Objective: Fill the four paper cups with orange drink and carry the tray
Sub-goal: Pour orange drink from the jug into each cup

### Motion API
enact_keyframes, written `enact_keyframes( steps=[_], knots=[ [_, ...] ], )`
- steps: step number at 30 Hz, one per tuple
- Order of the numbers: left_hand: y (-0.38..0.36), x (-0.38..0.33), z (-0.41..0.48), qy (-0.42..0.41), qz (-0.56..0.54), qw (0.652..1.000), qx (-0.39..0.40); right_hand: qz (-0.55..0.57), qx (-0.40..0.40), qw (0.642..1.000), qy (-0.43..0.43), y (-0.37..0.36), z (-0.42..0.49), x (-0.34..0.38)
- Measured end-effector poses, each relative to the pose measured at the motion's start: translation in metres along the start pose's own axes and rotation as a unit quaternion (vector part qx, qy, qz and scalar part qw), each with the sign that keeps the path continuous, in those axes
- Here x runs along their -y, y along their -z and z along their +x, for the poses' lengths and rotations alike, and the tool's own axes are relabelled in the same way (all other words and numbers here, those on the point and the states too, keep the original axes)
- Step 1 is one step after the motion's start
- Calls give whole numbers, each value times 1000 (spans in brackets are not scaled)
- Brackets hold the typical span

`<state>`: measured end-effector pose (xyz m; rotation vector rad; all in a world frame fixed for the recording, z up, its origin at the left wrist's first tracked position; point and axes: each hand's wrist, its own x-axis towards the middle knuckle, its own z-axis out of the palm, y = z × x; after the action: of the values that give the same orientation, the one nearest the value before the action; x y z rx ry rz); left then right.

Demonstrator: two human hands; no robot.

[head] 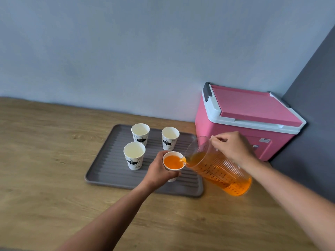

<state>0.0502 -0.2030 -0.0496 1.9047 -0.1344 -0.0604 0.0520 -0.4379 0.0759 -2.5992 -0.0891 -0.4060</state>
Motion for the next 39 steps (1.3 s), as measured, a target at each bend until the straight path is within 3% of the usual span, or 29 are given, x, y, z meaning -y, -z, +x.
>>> enact_keyframes(
  steps=[12, 20, 39],
  knots=[
    [8, -5, 10, -9, 1, 1000, -1, 102, -32, 991, -84, -1, -3, -5],
    [12, 7, 22, 20, 15, 1000, -20, 216, -93, 962, -140, 2, -6, -5],
    [13, 10, 20, 46, 46, 998, -23, 243, -87, 959, -114, 0, -8, 14]
  ],
)
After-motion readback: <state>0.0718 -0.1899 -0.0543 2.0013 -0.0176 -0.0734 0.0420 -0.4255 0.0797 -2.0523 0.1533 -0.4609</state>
